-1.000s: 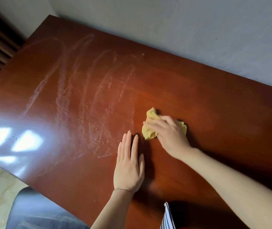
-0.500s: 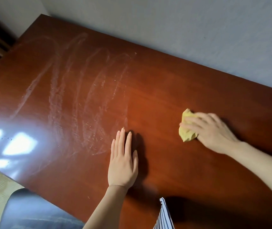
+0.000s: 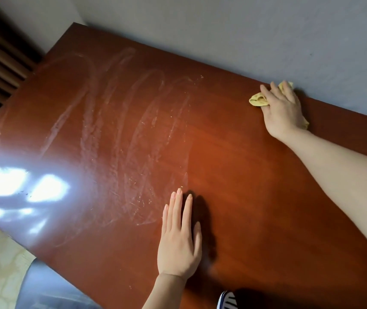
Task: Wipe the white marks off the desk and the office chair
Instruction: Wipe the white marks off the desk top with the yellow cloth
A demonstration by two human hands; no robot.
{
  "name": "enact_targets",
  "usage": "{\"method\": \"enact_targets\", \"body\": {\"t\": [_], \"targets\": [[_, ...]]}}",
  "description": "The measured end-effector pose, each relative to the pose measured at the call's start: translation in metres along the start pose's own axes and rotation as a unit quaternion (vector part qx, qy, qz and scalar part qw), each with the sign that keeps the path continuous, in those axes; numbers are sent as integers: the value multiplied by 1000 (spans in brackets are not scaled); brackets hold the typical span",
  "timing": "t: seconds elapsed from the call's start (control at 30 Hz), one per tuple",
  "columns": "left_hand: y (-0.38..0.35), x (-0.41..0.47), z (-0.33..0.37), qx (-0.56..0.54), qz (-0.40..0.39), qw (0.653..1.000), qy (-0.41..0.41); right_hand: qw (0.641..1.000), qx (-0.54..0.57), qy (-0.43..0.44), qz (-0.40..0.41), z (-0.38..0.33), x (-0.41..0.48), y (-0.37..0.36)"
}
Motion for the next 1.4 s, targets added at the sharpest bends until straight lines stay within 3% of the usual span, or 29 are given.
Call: {"method": "enact_targets", "body": {"t": [0.2,0.4,0.7,0.83,1.0,1.13,1.3,1.4], "targets": [[0,1,-1,-2,1,1000,-2,993,-14,108,-39,-85,-10,-19],[1,1,0,7,2,1000,-2,967,-7,246,-61,-154,-100,-29],[-5,-3,7,92,-22,994,-61,956,39,288,-42,-129,-218,-7],[-8,-5,9,121,-29,988,-88,974,13,222,-41,-78,-216,6],[-8,-5,10,121,-30,989,-84,998,26,60,-23,-2,-188,19],[-7,-4,11,110,-34,990,-82,996,55,-67,32,45,-150,28],[-8,-3,10,101,-41,991,-77,979,61,-189,39,64,-98,25],[-7,-2,10,95,-39,992,-76,980,52,-189,17,50,-78,17]]}}
Point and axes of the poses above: each hand's wrist, its own x-axis towards the middle knuckle, its own y-axis out of the back of the hand, z = x × y, the point moved 7 cm from there along x, towards the middle knuckle, and after that the axes turned 13 degrees about y, right-handed, at the moved point
